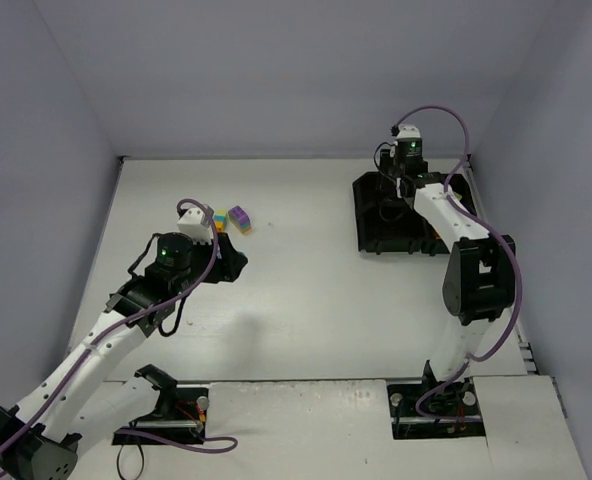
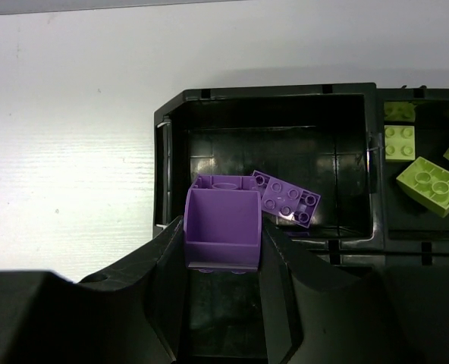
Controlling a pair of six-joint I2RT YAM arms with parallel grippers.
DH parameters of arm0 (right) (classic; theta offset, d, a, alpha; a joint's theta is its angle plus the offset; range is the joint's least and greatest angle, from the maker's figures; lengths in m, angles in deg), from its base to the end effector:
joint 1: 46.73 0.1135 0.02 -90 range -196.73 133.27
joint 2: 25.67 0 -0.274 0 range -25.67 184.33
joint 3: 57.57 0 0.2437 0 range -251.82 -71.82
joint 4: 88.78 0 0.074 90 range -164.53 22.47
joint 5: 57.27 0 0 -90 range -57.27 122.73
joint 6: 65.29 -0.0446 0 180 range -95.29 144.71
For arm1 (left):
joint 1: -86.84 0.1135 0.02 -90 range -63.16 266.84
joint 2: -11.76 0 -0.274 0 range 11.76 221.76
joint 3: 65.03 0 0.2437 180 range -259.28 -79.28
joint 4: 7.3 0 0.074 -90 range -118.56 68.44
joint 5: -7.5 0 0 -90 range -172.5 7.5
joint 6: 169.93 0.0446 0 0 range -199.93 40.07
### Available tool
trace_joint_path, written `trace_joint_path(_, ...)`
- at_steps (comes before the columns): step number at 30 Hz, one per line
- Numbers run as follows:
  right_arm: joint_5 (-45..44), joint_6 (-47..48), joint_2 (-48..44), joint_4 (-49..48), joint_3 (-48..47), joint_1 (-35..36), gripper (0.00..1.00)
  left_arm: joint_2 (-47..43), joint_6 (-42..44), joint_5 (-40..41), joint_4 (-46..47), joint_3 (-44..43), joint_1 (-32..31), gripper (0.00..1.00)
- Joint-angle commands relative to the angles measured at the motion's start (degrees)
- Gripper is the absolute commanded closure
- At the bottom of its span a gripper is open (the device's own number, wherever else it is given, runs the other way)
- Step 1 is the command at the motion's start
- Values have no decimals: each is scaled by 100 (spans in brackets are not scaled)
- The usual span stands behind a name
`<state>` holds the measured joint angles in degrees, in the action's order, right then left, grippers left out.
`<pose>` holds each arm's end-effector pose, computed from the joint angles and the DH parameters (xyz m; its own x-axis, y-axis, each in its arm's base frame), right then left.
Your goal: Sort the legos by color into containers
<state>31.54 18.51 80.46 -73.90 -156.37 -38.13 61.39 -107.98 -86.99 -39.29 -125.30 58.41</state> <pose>0.4427 0.0660 0.3008 -0.3857 0.0509 -0.9212 -0.0894 0.9917 0.0922 0.1675 -0.0947 0.3241 -0.5359 -0.2430 -0.8086 0.3249 0.8246 -0.4631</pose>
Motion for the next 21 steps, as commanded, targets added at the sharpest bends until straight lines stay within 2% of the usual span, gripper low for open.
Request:
trace_joint_path(1,57,-48,-22,-273,-281,-43,100,21,116,-26,350,-214,30,100)
trace_joint_path(7,49,-57,171,-273,-351,-78,98,-23,169,45,244,-285,21,100)
trace_joint_path(12,40,-83,347,-273,-474,-139,91,-49,177,71,192,-285,21,100)
trace_joint_path(15,58,-101,444,-265,-580,-175,74,-58,160,80,183,-285,21,100)
trace_joint_path(16,66,-110,444,-264,-588,-175,60,-67,160,80,174,-285,21,100)
trace_joint_path(18,66,-110,470,-264,-632,-183,52,-58,134,89,183,-293,30,100)
trace_joint_path(19,66,-110,479,-264,-641,-183,44,-58,133,80,183,-302,30,100)
trace_joint_path(21,84,-92,436,-247,-676,-192,39,-67,125,71,174,-302,21,100)
